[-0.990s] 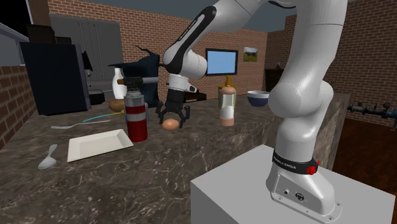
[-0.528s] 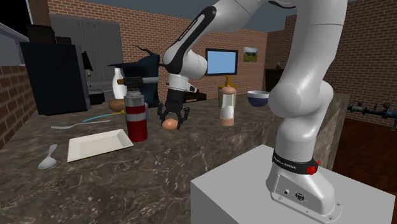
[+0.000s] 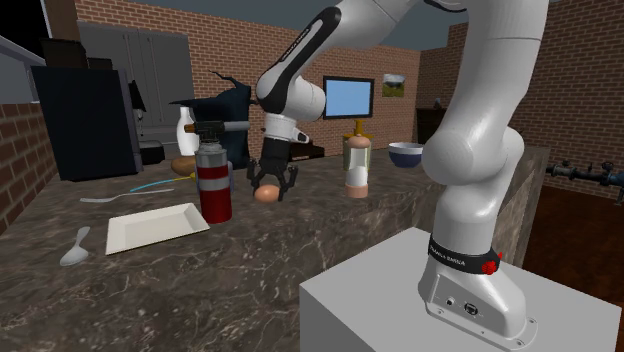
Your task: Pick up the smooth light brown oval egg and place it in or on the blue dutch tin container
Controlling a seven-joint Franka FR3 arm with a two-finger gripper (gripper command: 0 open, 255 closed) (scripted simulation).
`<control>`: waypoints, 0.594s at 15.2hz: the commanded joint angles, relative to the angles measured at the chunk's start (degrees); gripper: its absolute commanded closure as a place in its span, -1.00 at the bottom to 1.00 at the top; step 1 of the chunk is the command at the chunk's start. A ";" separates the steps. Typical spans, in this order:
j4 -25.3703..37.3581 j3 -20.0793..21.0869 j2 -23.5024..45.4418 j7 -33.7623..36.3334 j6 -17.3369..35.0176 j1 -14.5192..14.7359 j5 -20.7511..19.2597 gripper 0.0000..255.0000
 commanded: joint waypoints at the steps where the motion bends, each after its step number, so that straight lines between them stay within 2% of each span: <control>1: 0.38 -0.13 -1.15 0.21 -1.50 -0.07 0.02 1.00; 9: 2.82 -0.82 -5.59 1.43 -8.21 -0.34 -0.24 1.00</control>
